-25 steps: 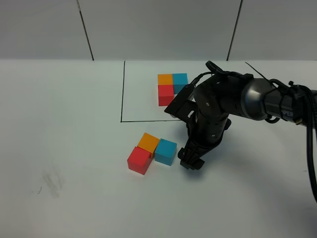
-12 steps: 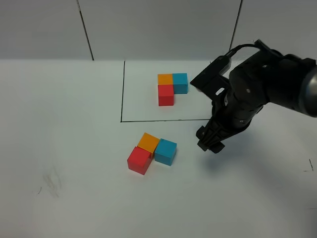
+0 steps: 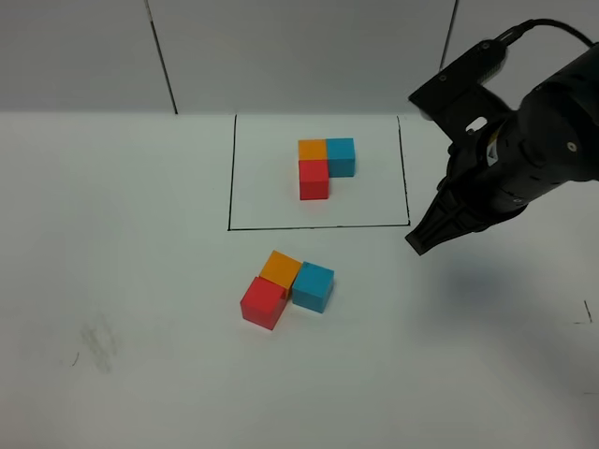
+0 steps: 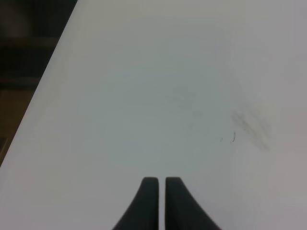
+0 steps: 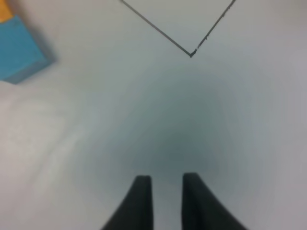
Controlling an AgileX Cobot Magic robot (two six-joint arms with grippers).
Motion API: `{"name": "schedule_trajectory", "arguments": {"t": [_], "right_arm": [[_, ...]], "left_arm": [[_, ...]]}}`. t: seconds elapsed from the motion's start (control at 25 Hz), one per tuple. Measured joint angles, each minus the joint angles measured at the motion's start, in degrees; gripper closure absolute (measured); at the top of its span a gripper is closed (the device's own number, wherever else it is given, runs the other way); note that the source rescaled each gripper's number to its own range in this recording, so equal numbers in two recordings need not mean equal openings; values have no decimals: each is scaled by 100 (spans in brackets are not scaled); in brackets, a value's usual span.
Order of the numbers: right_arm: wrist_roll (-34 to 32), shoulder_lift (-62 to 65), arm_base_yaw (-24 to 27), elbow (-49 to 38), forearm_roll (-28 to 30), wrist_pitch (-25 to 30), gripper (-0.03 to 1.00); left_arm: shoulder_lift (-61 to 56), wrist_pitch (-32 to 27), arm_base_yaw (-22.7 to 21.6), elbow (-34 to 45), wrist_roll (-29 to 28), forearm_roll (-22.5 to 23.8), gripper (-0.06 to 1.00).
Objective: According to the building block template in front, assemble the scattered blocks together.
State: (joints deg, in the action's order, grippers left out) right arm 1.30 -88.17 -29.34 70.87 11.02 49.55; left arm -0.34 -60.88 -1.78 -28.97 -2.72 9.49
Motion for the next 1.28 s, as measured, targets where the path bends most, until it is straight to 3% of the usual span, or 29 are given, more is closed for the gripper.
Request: {"name": "schedule_trajectory", "arguments": {"t": [0.24,0.88,1.04,1.28], "right_arm": [[-192,805,150,-450,25,-17,96],[-897,4176,1250,-3163,118,-514,97],[-1074,4644,1614,-3496,422,-390,97],[-1254,4682,1683,-3529,713,-52,97]], "left_arm": [[0,0,0,0,0,0,94],[0,0,0,0,0,0,94],[0,0,0,0,0,0,94],[0,0,0,0,0,0,94]]}}
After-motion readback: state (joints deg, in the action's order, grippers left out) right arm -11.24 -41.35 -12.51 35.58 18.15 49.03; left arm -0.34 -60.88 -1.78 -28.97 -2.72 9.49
